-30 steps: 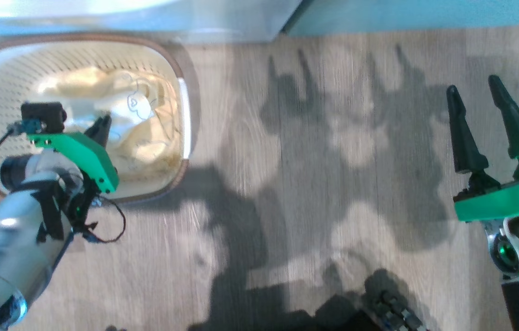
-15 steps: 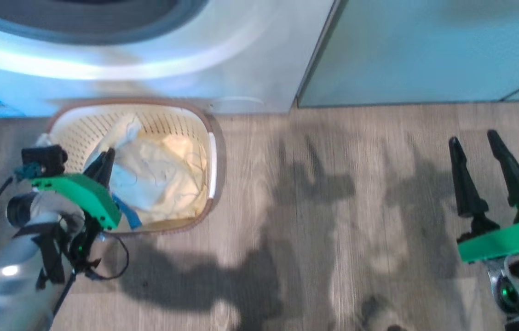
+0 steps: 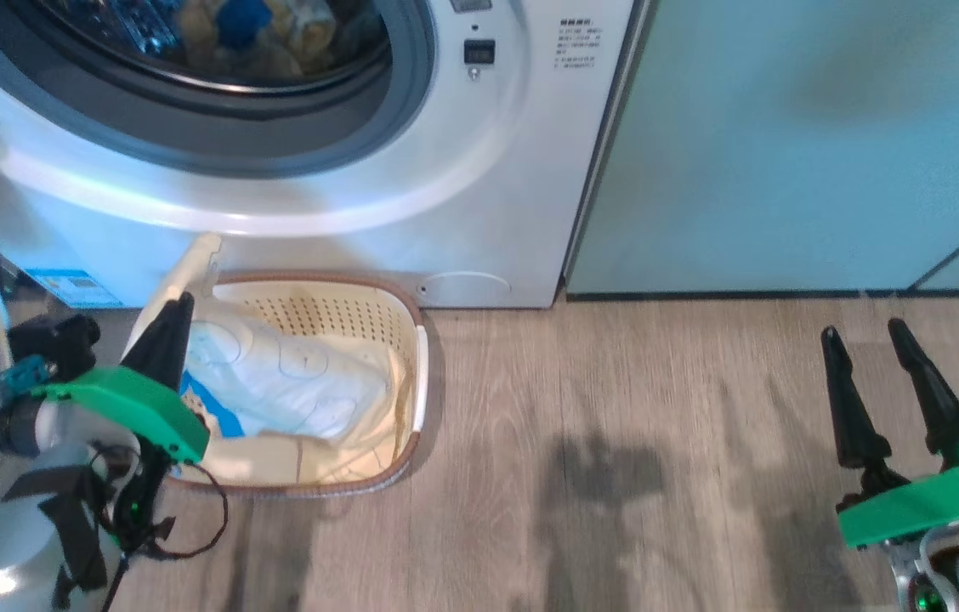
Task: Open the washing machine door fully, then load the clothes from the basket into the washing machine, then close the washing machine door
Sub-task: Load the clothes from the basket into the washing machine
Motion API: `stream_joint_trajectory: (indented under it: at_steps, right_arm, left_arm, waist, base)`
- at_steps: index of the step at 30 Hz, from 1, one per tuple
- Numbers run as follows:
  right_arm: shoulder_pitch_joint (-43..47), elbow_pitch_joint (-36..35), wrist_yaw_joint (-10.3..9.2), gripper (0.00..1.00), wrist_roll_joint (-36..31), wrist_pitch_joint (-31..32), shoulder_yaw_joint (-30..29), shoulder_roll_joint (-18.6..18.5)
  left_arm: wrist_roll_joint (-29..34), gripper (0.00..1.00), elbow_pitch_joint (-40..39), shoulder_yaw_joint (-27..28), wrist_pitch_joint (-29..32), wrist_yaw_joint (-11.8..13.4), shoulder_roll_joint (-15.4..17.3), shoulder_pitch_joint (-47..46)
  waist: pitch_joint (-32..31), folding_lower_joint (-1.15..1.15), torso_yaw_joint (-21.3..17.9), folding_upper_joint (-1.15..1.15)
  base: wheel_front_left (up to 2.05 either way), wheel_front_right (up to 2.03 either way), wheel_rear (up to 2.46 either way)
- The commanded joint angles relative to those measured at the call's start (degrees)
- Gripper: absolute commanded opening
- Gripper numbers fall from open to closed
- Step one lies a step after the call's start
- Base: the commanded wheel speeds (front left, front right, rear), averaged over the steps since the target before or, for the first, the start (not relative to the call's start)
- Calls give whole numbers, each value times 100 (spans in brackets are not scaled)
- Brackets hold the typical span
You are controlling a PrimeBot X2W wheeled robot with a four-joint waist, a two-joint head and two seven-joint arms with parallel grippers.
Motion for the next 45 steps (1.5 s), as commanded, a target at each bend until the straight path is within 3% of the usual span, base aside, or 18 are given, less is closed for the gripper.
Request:
stream_joint_trajectory:
  at_steps: [1, 13, 28, 38, 45]
  right_arm:
    - [14, -143, 9, 100, -10, -37, 40, -41]
    - [394, -126, 9, 100, -31, -37, -113, -18]
    - [565, -135, 9, 100, -21, -37, -104, 8]
    - [563, -138, 9, 100, -17, -37, -58, 26]
    - [466, -178, 9, 100, 1, -37, -16, 9]
  left_arm:
    - [122, 0, -251, 405, -61, -4, 157, -21]
    - [696, 0, -1249, 1469, -61, -4, -165, 827]
    - [733, 0, -1733, 1840, -61, -4, -193, 1258]
    - [720, 0, -1714, 1680, -61, -4, -136, 1178]
    - [509, 0, -1592, 1156, 82, -4, 196, 591]
  waist:
    - [-152, 1, 30, -1]
    - [-666, 1, 117, -1]
    - [-925, 1, 164, -1]
    - [-886, 1, 159, -1]
    - [-620, 1, 91, -1]
  base:
    - [0, 0, 0]
    - [0, 0, 0]
    - [0, 0, 0]
    - [0, 0, 0]
    - [0, 0, 0]
